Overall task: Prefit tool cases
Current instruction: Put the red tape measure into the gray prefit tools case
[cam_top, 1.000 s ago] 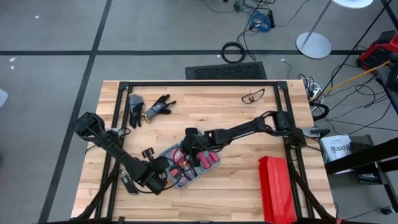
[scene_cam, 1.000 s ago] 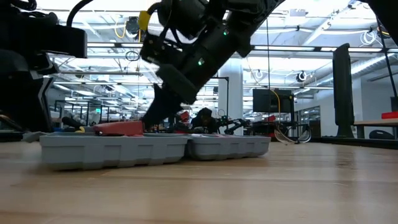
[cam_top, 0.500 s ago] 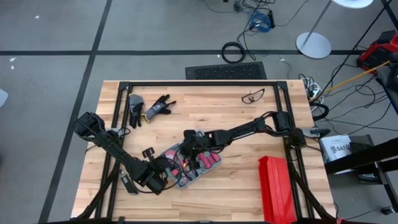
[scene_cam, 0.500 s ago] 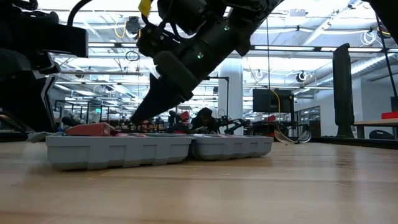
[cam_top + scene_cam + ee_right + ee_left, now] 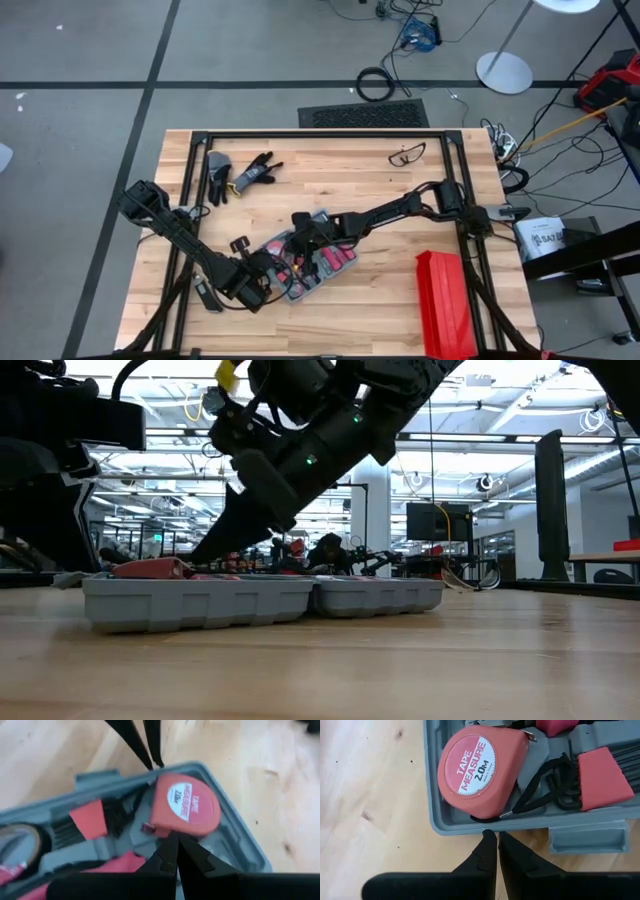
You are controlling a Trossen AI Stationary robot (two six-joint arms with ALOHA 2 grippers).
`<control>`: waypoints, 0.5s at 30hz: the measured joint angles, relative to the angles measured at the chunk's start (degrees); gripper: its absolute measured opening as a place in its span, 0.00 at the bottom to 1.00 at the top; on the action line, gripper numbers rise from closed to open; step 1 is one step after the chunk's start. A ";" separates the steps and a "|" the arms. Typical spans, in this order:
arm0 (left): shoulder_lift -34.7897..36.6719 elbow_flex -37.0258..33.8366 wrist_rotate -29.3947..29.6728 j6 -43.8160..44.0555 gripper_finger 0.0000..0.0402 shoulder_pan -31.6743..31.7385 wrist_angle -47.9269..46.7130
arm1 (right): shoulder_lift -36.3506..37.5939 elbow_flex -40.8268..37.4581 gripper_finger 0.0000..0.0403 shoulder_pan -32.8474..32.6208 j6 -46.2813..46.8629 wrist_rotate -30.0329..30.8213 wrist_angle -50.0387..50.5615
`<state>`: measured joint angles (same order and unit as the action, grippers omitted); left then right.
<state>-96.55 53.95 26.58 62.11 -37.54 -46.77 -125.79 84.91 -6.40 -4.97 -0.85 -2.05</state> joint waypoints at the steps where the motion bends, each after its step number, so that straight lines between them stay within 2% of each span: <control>1: 0.00 0.00 0.07 0.00 0.05 0.08 0.13 | -0.12 -0.08 0.00 0.02 0.19 -0.01 0.09; 15: 0.02 0.06 0.73 -2.24 0.05 0.02 3.22 | -3.24 -0.02 0.00 1.49 -1.71 -0.73 -6.14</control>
<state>-96.53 54.02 27.31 59.86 -37.52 -43.55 -129.03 84.89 -4.91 -6.68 -1.58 -8.19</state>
